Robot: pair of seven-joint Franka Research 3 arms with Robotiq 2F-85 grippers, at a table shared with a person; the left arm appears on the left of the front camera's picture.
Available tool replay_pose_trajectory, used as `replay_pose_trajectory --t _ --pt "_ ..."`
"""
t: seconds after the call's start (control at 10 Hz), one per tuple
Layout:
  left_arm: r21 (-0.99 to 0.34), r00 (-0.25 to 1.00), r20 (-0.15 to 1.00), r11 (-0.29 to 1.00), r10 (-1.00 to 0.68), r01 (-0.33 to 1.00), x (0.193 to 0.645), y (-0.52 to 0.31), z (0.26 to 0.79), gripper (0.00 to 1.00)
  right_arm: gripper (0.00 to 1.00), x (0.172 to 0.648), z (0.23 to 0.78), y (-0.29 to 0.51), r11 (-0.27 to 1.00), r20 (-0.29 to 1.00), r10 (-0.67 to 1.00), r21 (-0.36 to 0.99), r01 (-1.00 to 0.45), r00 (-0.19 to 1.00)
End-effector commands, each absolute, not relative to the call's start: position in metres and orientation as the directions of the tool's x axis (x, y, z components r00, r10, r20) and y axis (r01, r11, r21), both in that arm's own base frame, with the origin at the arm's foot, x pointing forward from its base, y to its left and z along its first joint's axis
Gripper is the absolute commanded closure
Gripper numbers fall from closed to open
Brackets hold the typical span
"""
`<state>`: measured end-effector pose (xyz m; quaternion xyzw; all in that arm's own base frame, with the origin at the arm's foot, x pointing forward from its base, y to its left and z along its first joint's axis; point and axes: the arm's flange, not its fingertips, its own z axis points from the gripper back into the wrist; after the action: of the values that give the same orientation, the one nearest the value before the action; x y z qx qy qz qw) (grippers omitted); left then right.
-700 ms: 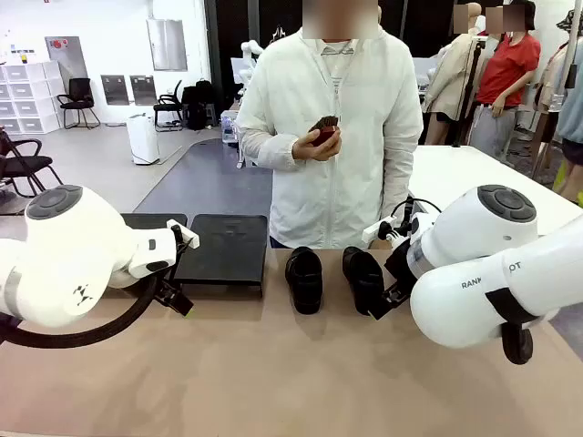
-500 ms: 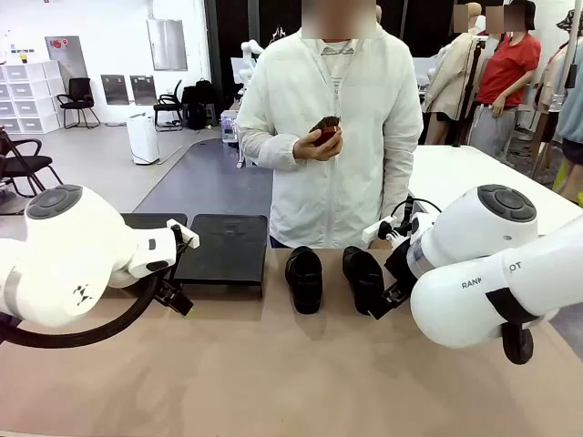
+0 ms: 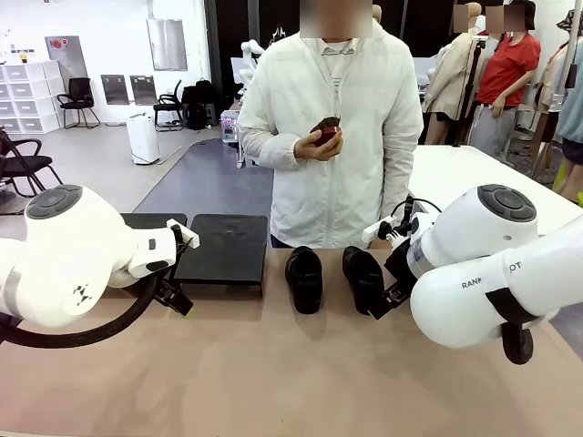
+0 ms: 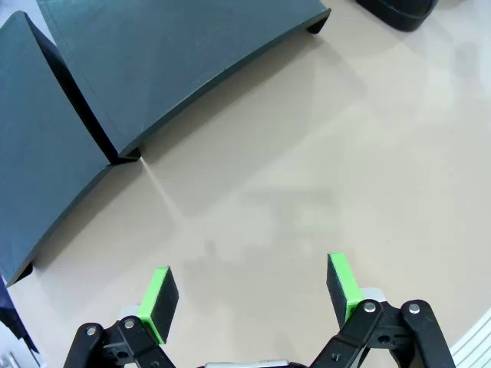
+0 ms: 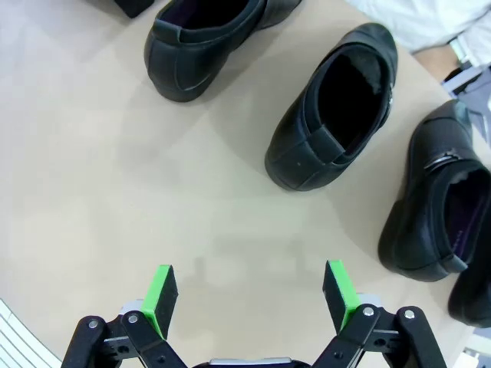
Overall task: Organize the shoes by placing them on the stand.
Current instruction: Pick up one Shoe and place it in the middle of the table.
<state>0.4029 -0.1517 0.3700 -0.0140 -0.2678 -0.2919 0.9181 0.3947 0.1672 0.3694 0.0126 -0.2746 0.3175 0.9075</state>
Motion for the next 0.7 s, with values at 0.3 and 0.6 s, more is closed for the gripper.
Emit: replay_pose_trajectory --t 0.3,0.6 --pt "0.131 0.686 0.500 0.829 -0.528 0.543 0.4029 -0.1516 0.3701 0.00 0.00 0.3947 0.3697 0.1671 0.798 0.507 0.569 -0.151 -0.583 0.647" --pt "0.131 0.686 0.500 0.829 -0.528 0.543 0.4029 -0.1516 0.3701 0.00 0.00 0.3947 0.3697 0.1671 0.798 0.507 0.569 -0.151 -0.583 0.647"
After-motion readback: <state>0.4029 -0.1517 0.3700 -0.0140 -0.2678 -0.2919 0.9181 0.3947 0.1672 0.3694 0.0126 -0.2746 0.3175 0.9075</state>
